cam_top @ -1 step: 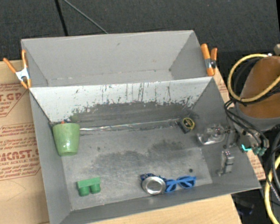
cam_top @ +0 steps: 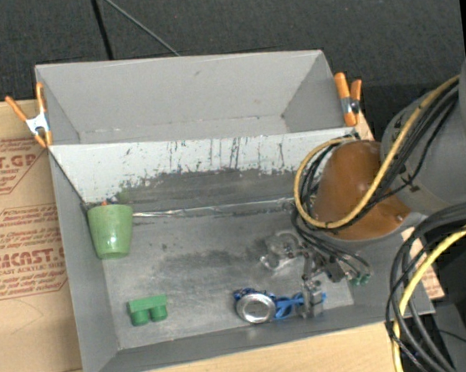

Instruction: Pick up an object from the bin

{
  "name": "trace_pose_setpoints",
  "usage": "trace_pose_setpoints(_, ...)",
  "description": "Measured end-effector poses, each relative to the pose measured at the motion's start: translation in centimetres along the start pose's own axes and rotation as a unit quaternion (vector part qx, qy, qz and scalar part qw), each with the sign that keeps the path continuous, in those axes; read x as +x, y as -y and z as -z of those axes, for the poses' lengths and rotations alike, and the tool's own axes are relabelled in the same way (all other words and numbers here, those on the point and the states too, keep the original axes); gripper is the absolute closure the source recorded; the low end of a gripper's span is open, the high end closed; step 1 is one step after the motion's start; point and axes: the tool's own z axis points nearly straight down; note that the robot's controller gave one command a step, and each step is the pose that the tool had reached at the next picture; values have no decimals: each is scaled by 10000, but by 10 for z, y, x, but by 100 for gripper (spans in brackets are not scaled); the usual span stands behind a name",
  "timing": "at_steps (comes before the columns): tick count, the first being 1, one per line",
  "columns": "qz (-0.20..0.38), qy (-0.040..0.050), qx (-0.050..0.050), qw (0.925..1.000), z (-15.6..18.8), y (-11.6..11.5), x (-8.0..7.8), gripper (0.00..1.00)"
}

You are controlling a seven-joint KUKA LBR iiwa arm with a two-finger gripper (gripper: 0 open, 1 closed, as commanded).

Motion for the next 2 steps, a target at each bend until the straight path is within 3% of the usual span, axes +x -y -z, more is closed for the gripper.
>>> trace_pose_setpoints(1,944,-19,8,9955,53,77,-59,0)
trace_pose_setpoints(2,1209,-57,-35,9926,51,35,-17,0)
